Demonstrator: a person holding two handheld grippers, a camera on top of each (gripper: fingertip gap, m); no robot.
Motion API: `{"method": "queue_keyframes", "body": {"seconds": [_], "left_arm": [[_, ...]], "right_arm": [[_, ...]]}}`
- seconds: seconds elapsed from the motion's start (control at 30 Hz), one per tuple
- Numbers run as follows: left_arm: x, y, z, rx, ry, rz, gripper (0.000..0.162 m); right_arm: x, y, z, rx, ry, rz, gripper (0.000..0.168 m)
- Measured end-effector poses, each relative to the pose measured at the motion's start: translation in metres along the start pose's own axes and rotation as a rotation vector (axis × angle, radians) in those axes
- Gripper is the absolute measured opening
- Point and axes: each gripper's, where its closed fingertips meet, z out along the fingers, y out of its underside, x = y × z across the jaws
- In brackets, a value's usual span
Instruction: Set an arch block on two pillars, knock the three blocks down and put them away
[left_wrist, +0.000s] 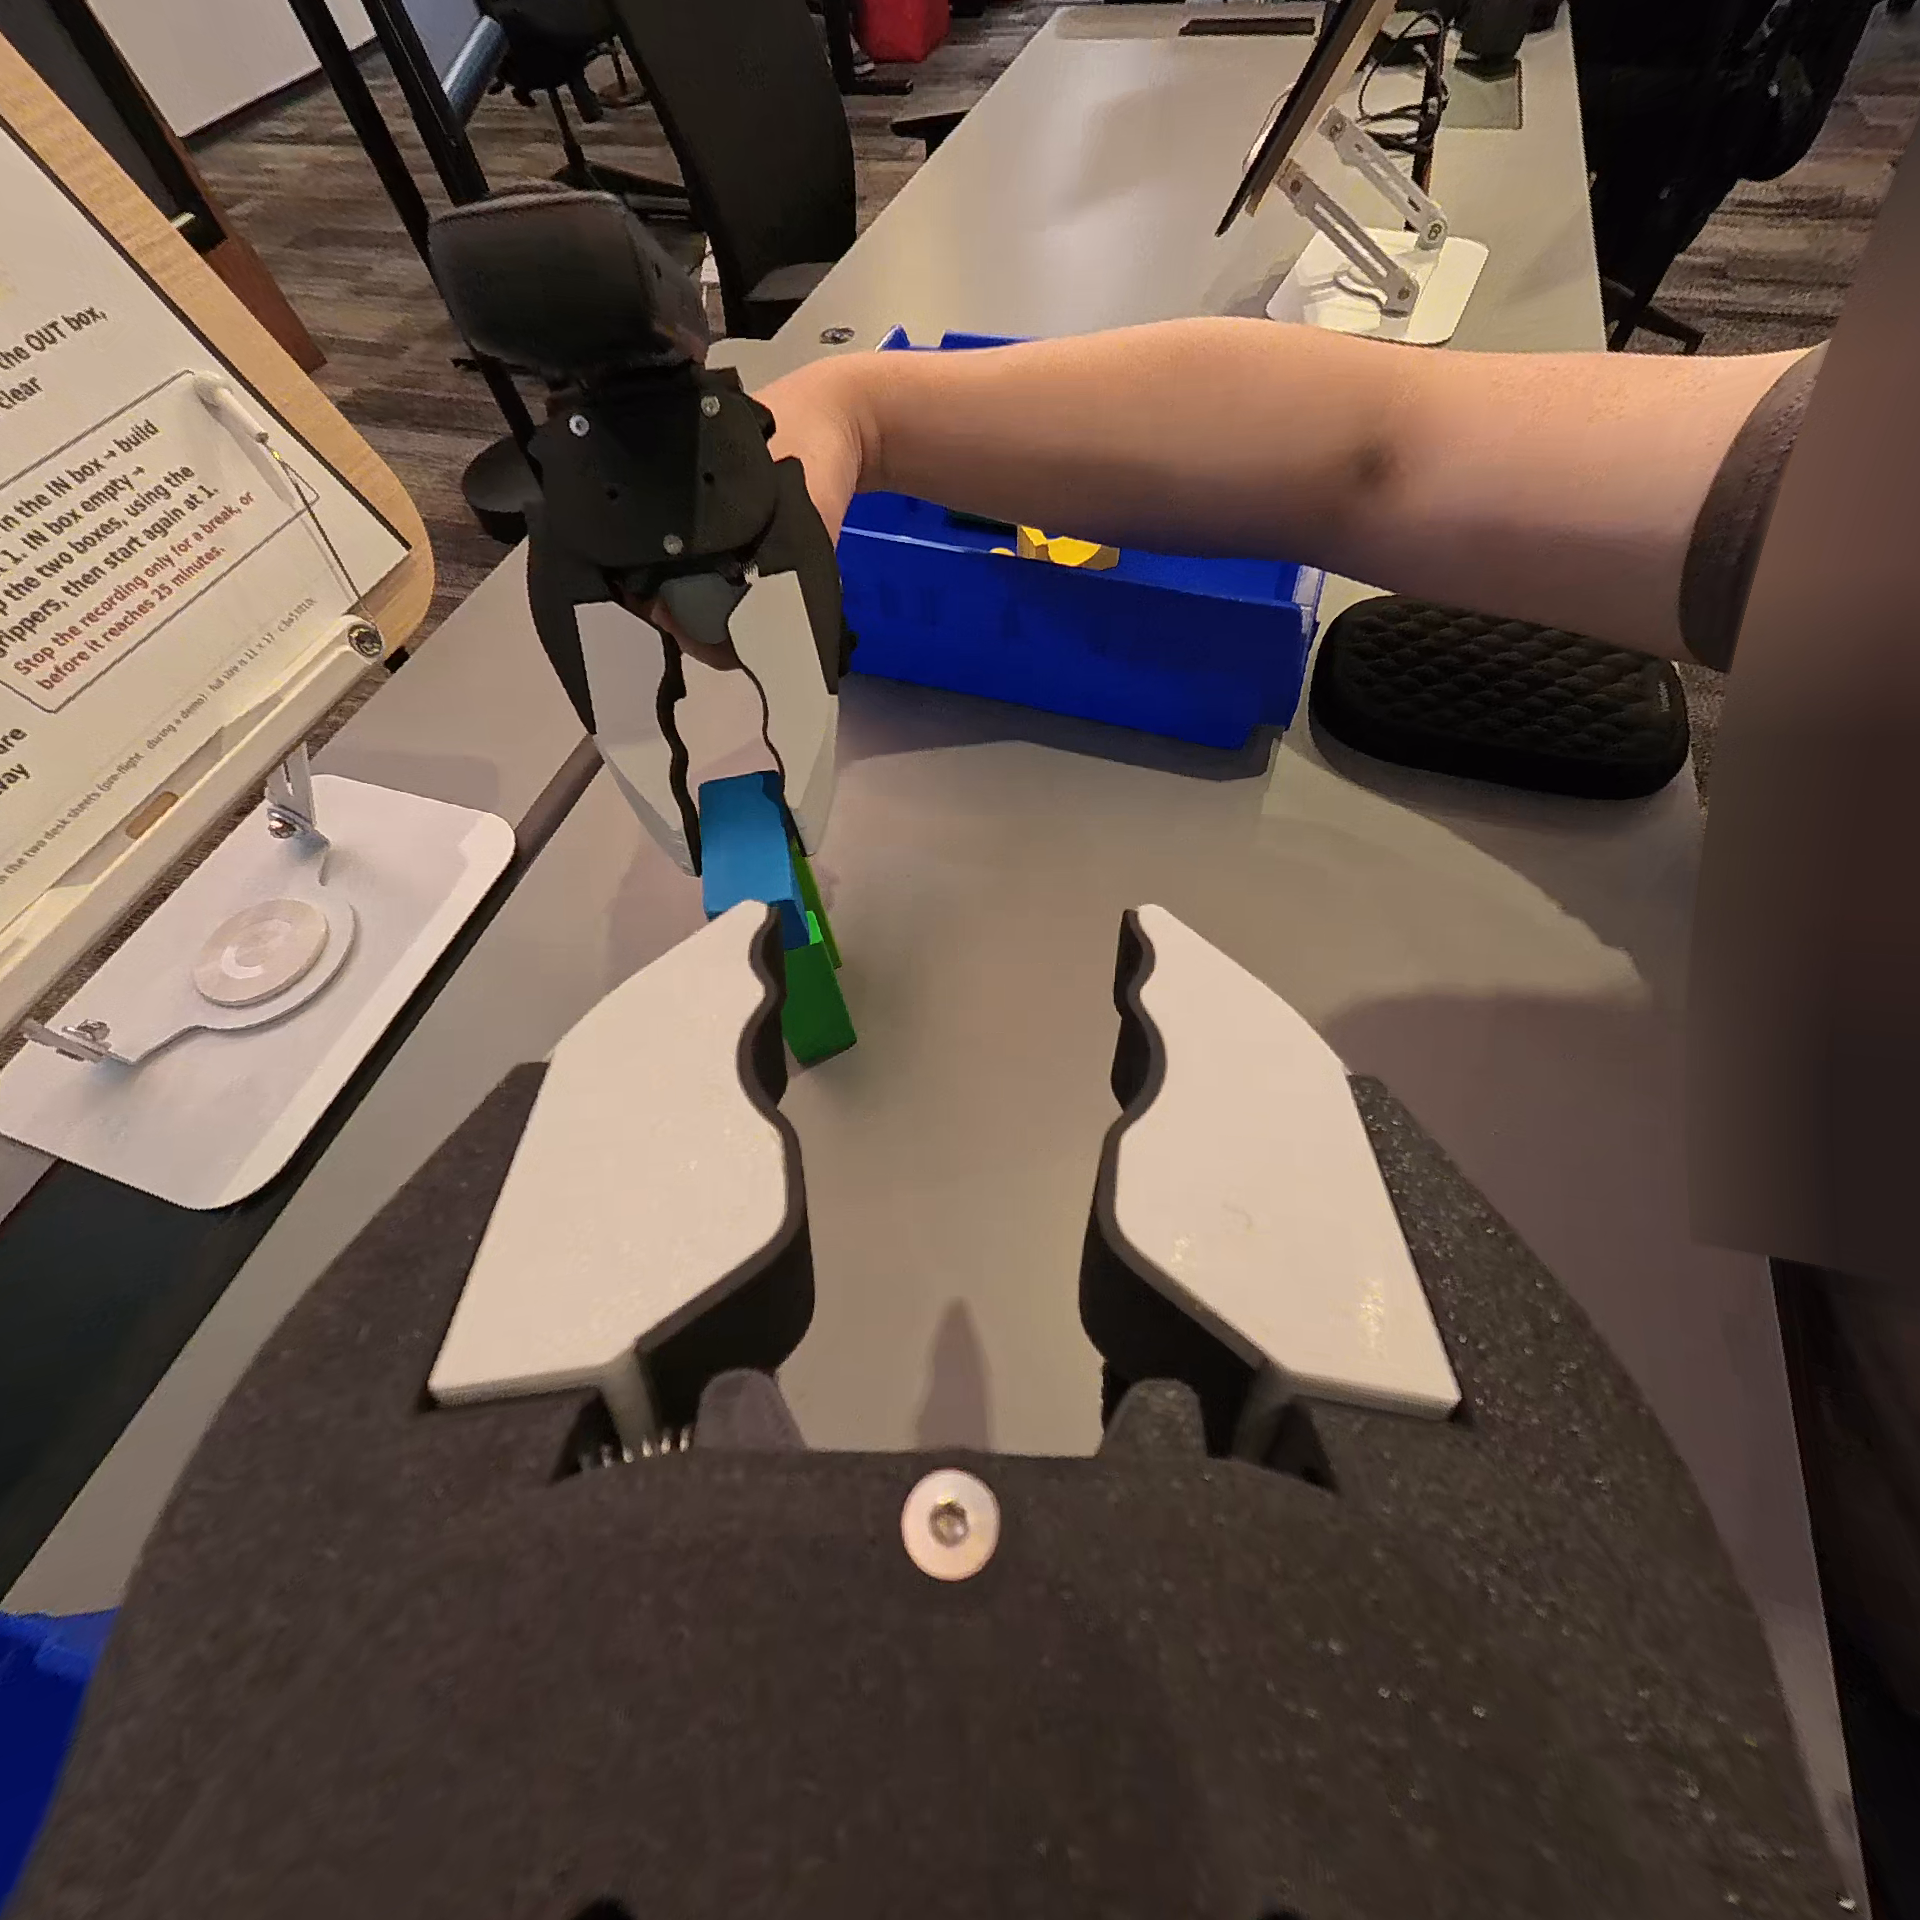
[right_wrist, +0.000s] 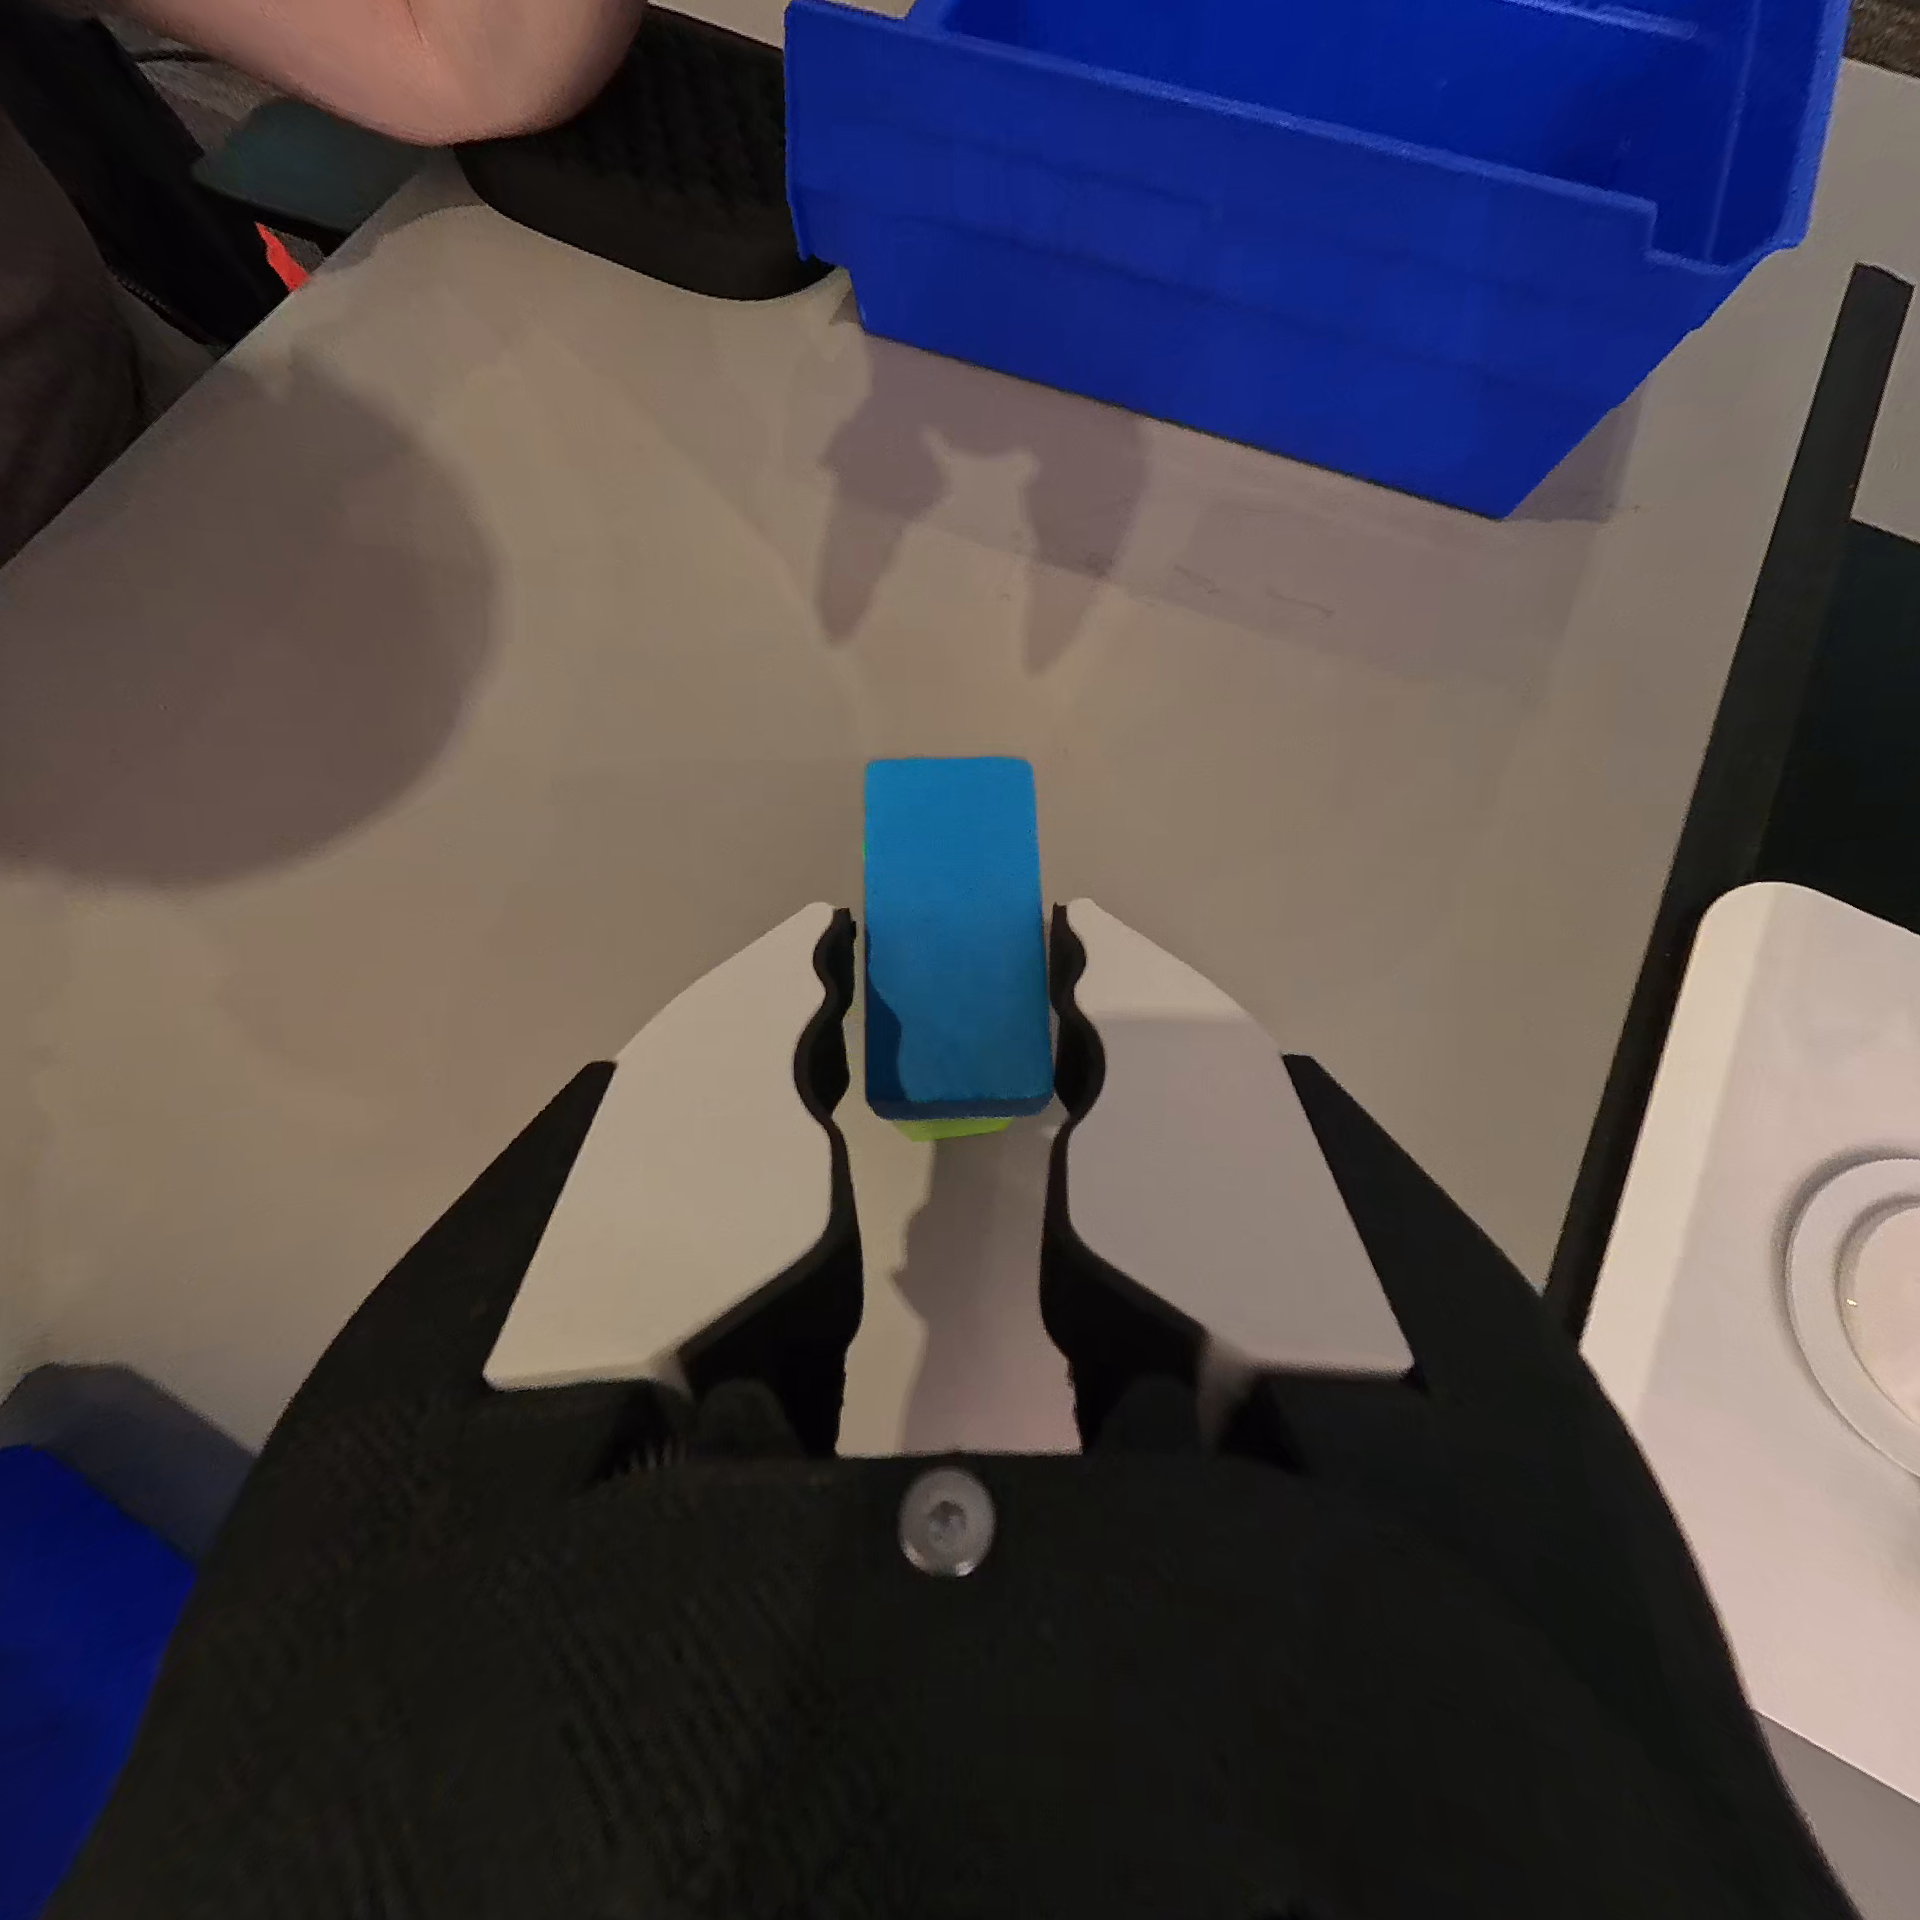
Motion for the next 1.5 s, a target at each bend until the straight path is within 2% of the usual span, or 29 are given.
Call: {"method": "queue_keyframes", "body": {"seconds": [0.3,0.47,0.57,0.67,0.73,0.8,0.9,0.97,1.03,1.13,1.27,1.4,1.5], "left_arm": [[0.0,-0.001,-0.003,0.006,0.002,-0.002,0.064],[-0.002,-0.007,-0.011,0.041,-0.014,0.005,0.066],[-0.006,-0.016,-0.019,0.088,-0.037,-0.009,0.069],[-0.002,-0.03,-0.026,0.179,-0.02,-0.026,0.07],[0.003,-0.036,-0.028,0.216,0.007,-0.03,0.07],[-0.001,-0.033,-0.026,0.197,-0.038,-0.011,0.075],[-0.011,-0.03,-0.024,0.18,-0.133,0.003,0.079],[-0.008,-0.035,-0.026,0.215,-0.115,-0.018,0.078],[-0.008,-0.039,-0.032,0.249,-0.109,-0.036,0.078],[-0.02,-0.04,-0.045,0.269,-0.185,-0.033,0.077],[-0.031,-0.045,-0.058,0.359,-0.264,-0.044,0.074],[-0.028,-0.055,-0.055,0.48,-0.2,-0.128,0.073],[-0.032,-0.053,-0.048,0.465,-0.219,-0.14,0.072]], "right_arm": [[0.004,-0.007,-0.006,0.008,0.047,0.003,0.046],[0.002,-0.031,-0.033,0.045,0.175,-0.013,0.049],[-0.009,-0.071,-0.069,0.141,0.342,-0.042,0.049],[-0.027,-0.101,-0.105,0.234,0.586,-0.019,0.053],[-0.038,-0.105,-0.124,0.238,0.801,0.021,0.054],[-0.054,-0.104,-0.134,0.243,0.974,0.052,0.061],[-0.074,-0.103,-0.143,0.316,1.212,0.106,0.072],[-0.08,-0.101,-0.142,0.335,1.311,0.138,0.075],[-0.08,-0.095,-0.139,0.304,1.354,0.202,0.077],[-0.072,-0.088,-0.135,0.29,1.334,0.298,0.076],[-0.068,-0.088,-0.134,0.387,1.25,0.354,0.076],[-0.079,-0.097,-0.122,0.568,1.128,0.315,0.075],[-0.072,-0.07,-0.113,0.484,1.121,0.401,0.076]]}}
